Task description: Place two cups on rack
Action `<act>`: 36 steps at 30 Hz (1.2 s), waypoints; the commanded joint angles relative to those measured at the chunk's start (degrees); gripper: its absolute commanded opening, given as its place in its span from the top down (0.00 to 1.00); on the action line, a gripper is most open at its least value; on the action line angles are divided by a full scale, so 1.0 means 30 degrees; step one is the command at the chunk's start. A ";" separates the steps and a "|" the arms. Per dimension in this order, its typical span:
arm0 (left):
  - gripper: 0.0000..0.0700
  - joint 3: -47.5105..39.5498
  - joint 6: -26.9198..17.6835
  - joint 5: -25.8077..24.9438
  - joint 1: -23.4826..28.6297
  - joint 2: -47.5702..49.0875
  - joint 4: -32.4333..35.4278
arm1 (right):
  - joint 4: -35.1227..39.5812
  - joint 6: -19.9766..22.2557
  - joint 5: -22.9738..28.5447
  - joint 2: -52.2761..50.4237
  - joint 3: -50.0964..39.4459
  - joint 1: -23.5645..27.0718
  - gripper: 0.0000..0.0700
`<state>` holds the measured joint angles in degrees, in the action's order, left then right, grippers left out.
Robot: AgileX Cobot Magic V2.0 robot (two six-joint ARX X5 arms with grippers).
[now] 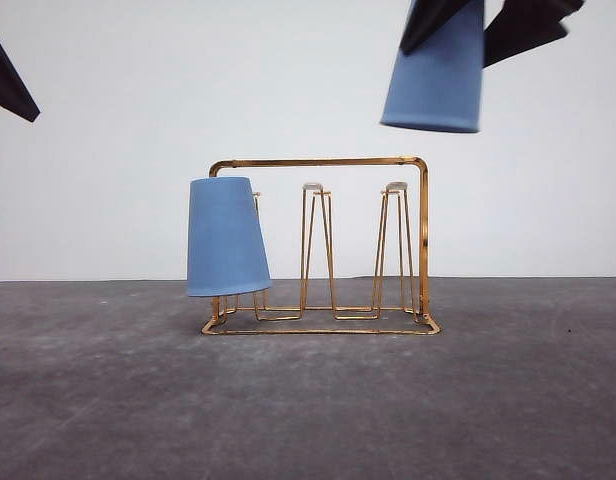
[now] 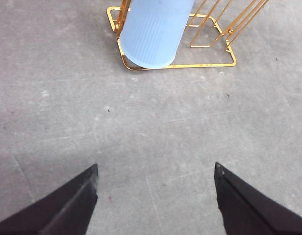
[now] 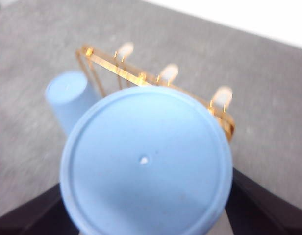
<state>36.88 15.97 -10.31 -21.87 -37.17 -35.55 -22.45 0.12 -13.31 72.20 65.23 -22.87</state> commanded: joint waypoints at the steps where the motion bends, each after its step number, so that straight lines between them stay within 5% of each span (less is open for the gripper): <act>1: 0.38 0.0036 0.0066 0.0067 -0.0087 -0.0102 0.0153 | 0.0659 -0.0166 0.0116 0.0778 0.0255 -0.0117 0.50; 18: 0.38 0.0036 0.0066 0.0080 -0.0087 -0.0102 0.0274 | 0.3325 0.0320 0.0465 0.7101 0.0255 -0.0211 0.49; 20: 0.38 0.0036 0.0066 0.0080 -0.0087 -0.0102 0.0270 | 0.3266 0.0308 0.0467 0.7458 0.0255 -0.0211 0.40; 23: 0.38 0.0036 0.0066 0.0080 -0.0087 -0.0102 0.0275 | 0.3190 0.0305 0.0474 0.7650 0.0255 -0.0206 0.13; 26: 0.38 0.0036 0.0066 0.0080 -0.0087 -0.0102 0.0271 | 0.3176 0.0237 0.0470 0.7583 0.0289 -0.0206 0.08; 31: 0.38 0.0036 0.0057 0.0073 -0.0087 -0.0102 0.0086 | -0.0699 -0.1520 0.0447 0.6322 0.1720 -0.0108 0.08; 36: 0.38 0.0036 -0.0091 0.0073 -0.0087 -0.0102 0.0128 | -0.5307 -0.1379 0.0451 0.4374 0.2914 -0.0095 0.13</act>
<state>36.88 15.94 -10.31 -21.87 -37.17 -35.75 -35.98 -3.37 -11.94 85.13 73.49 -22.87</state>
